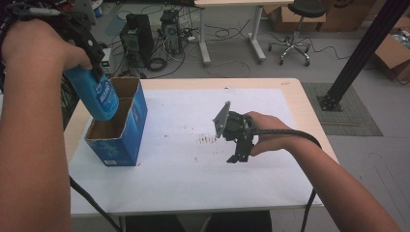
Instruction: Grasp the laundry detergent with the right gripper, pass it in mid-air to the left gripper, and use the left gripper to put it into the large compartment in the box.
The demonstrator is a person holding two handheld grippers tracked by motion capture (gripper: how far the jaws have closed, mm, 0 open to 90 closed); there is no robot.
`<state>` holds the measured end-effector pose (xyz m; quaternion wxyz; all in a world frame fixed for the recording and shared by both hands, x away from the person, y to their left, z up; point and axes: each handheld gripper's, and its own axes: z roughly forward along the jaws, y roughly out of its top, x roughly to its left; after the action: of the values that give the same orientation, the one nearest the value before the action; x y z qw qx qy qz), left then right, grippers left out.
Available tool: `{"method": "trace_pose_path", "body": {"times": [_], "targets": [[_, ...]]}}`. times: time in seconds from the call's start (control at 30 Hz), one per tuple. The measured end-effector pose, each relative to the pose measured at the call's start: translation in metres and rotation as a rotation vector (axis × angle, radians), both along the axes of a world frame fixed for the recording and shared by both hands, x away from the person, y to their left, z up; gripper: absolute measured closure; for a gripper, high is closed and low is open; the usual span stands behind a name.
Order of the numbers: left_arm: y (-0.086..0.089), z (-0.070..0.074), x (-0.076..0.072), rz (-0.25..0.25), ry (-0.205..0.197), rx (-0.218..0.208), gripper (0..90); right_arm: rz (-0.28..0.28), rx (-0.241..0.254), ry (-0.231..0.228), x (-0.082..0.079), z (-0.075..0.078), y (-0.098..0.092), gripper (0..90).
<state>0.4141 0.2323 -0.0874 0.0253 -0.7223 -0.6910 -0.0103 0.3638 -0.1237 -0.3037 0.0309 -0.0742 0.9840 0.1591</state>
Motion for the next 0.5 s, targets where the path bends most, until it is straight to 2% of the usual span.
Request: {"method": "trace_pose_path", "body": {"times": [0.27, 0.5], "targets": [[0.004, -0.017, 0.007, 0.008, 0.011, 0.003, 39.3, -0.004, -0.025, 0.001, -0.001, -0.002, -0.001, 0.0], [0.005, -0.042, 0.014, 0.007, 0.033, 0.006, 39.4, -0.015, -0.041, -0.005, -0.002, 0.002, -0.005, 0.0]]}}
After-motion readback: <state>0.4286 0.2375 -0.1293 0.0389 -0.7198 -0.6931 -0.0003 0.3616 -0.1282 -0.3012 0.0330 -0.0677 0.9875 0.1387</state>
